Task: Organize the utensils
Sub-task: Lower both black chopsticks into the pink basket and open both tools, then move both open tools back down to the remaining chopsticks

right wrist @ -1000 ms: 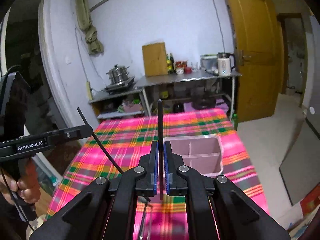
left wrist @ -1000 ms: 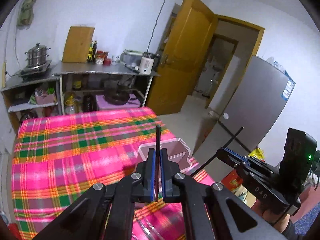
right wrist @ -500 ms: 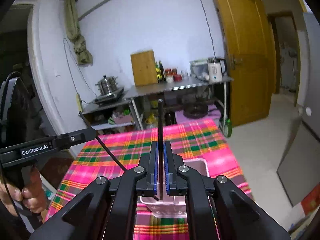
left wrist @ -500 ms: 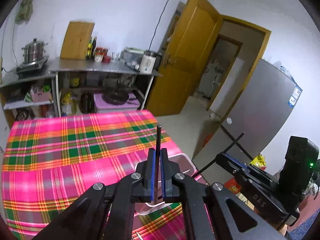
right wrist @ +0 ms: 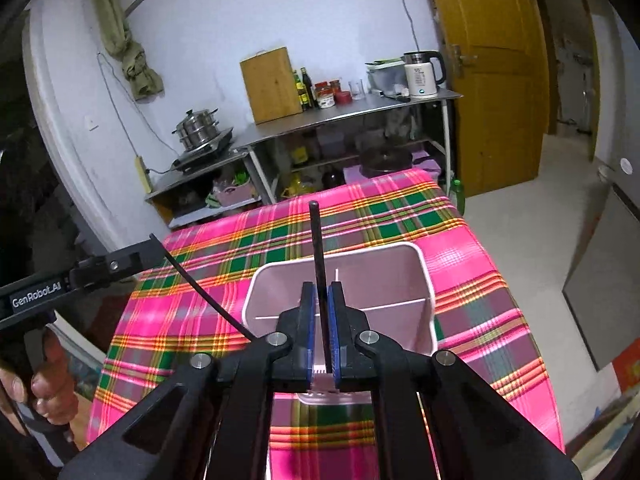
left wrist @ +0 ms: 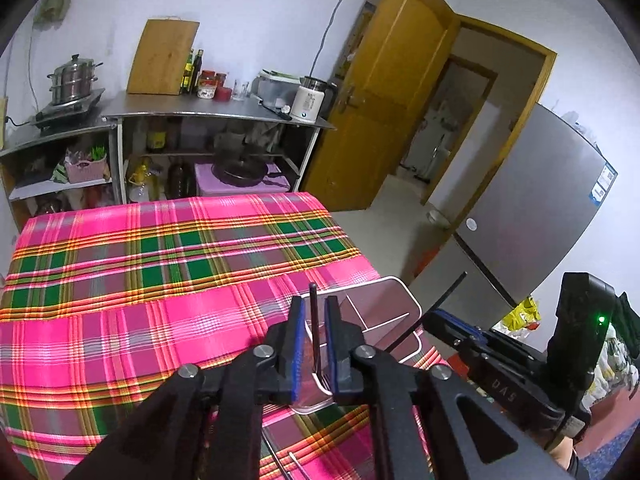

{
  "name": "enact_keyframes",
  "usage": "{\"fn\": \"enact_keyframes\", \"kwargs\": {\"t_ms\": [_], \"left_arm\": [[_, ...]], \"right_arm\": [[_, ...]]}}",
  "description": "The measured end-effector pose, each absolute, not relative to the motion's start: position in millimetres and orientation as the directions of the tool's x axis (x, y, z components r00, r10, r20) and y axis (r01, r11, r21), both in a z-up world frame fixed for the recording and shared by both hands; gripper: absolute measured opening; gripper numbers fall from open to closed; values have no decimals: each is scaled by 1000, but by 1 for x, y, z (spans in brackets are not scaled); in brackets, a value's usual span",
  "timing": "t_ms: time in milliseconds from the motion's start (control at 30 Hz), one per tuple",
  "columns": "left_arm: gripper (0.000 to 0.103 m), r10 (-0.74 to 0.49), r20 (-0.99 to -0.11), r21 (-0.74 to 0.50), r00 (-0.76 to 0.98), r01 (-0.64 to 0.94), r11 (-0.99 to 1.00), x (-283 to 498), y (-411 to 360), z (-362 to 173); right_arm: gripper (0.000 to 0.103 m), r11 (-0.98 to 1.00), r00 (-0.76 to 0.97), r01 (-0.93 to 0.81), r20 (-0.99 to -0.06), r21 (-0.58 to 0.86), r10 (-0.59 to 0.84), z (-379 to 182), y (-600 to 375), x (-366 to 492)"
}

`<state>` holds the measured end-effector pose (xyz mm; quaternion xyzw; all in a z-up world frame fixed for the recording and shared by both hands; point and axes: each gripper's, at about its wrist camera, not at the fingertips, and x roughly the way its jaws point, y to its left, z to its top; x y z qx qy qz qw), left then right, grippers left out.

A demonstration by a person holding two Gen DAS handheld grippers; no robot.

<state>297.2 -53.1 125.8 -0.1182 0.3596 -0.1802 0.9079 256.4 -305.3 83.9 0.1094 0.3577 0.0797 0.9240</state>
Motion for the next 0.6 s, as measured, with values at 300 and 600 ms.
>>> {"fn": "enact_keyframes", "kwargs": {"t_ms": [300, 600], "left_arm": [[25, -388, -536, -312, 749, 252, 916, 244, -30, 146], [25, -335, -516, -283, 789, 212, 935, 187, -3, 132]], "right_arm": [[15, 963, 771, -50, -603, 264, 205, 97, -314, 221], [15, 957, 777, -138, -571, 256, 264, 104, -290, 178]]}}
